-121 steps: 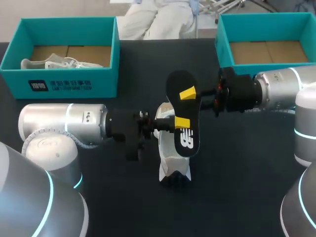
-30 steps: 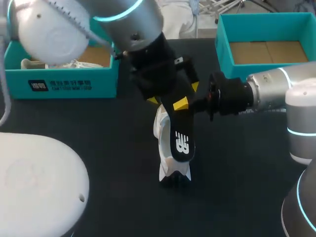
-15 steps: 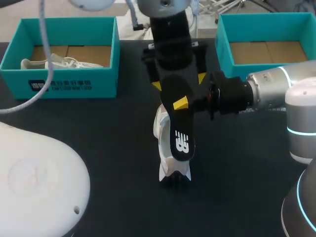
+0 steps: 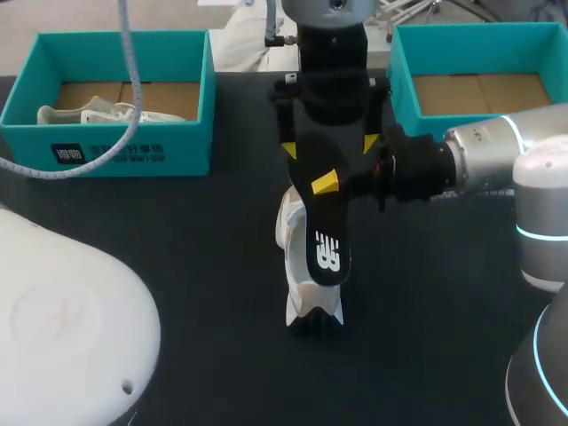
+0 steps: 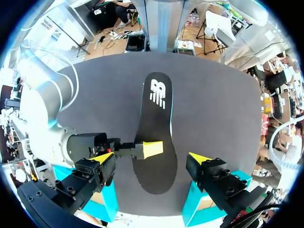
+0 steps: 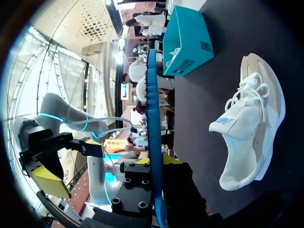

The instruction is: Take the shoe out of the shoebox, open the shoe tongue, remove and reinsert the insole, then place the shoe into the shoebox

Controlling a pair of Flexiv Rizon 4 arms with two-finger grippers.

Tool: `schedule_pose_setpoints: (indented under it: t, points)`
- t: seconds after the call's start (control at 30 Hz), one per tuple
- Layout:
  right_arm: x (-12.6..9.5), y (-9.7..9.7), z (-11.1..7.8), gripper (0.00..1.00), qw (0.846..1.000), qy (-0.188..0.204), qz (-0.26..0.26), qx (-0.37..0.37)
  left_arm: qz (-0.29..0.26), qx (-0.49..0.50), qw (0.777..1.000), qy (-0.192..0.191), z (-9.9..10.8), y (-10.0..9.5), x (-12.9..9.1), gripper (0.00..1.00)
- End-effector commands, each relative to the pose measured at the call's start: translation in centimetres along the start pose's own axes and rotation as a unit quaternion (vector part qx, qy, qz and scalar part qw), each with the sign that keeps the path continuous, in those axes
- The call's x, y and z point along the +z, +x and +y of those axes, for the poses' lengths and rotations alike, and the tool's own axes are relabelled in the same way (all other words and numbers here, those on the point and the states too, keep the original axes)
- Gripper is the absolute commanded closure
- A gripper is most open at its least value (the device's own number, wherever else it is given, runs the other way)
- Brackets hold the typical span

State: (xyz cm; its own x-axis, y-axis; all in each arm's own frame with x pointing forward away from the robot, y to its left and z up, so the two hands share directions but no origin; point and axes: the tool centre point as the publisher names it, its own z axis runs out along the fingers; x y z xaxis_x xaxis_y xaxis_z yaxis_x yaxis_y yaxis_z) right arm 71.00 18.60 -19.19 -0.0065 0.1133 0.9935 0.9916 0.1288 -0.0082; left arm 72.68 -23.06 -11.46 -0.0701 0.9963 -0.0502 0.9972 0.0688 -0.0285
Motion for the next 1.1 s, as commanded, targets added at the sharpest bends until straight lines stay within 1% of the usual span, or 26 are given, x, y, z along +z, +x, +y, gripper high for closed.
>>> schedule_pose_setpoints:
  t: [0.03, 0.17, 0.23, 0.27, 0.33, 0.43, 0.5, 0.53, 0.57, 0.6, 0.63, 0.87, 1.1]
  points:
    - [0.1, 0.0, 0.0, 1.0, 1.0, 0.001, -0.003, 0.002, -0.019, -0.004, 1.0, -0.009, 0.1, 0.5, 0.1, 0.0]
    - [0.1, -0.1, 0.1, 1.0, 1.0, 0.002, -0.001, 0.005, -0.024, -0.004, 1.0, -0.004, 0.4, 0.5, 0.0, 0.0]
    - [0.2, -0.1, 0.1, 1.0, 1.0, 0.001, 0.0, 0.005, -0.049, 0.004, 0.999, -0.004, 0.4, 0.6, 0.0, 0.0]
    - [0.2, -0.2, 0.1, 1.0, 1.0, 0.001, 0.0, 0.005, -0.078, 0.008, 0.997, -0.019, 0.3, 0.8, 0.0, 0.0]
    - [0.1, -0.2, 0.1, 1.0, 1.0, 0.001, 0.001, 0.006, -0.124, 0.032, 0.991, -0.037, -0.3, 1.3, 0.0, 0.0]
    - [0.0, -0.2, 0.0, 1.0, 1.0, 0.0, 0.0, 0.009, -0.175, 0.053, 0.982, -0.049, -0.9, 1.9, 0.0, 0.0]
    - [-0.2, -0.1, -0.1, 1.0, 1.0, 0.001, -0.002, 0.015, -0.212, 0.053, 0.975, -0.05, -1.3, 2.5, -0.1, 0.0]
    - [-0.2, 0.0, -0.1, 1.0, 1.0, 0.002, -0.003, 0.017, -0.238, 0.047, 0.969, -0.043, -1.5, 2.9, -0.4, 0.0]
    - [-0.3, 0.0, -0.1, 1.0, 1.0, 0.003, -0.004, 0.019, -0.247, 0.046, 0.967, -0.043, -1.6, 3.0, -0.5, 0.0]
    - [-0.4, 0.0, -0.2, 1.0, 1.0, 0.003, -0.004, 0.021, -0.27, 0.049, 0.961, -0.036, -1.8, 3.3, -0.7, 0.0]
    - [-0.5, 0.1, -0.2, 1.0, 1.0, 0.004, -0.005, 0.024, -0.276, 0.046, 0.96, -0.024, -2.0, 3.5, -0.9, 0.0]
    - [-1.0, 0.0, -0.7, 1.0, 1.0, -0.001, -0.007, 0.03, -0.276, 0.046, 0.96, -0.024, -2.0, 3.5, -0.9, 0.0]
    - [-1.1, -0.2, -0.8, 1.0, 0.999, 0.008, -0.004, 0.04, -0.276, 0.046, 0.96, -0.024, -2.0, 3.5, -0.9, 0.0]
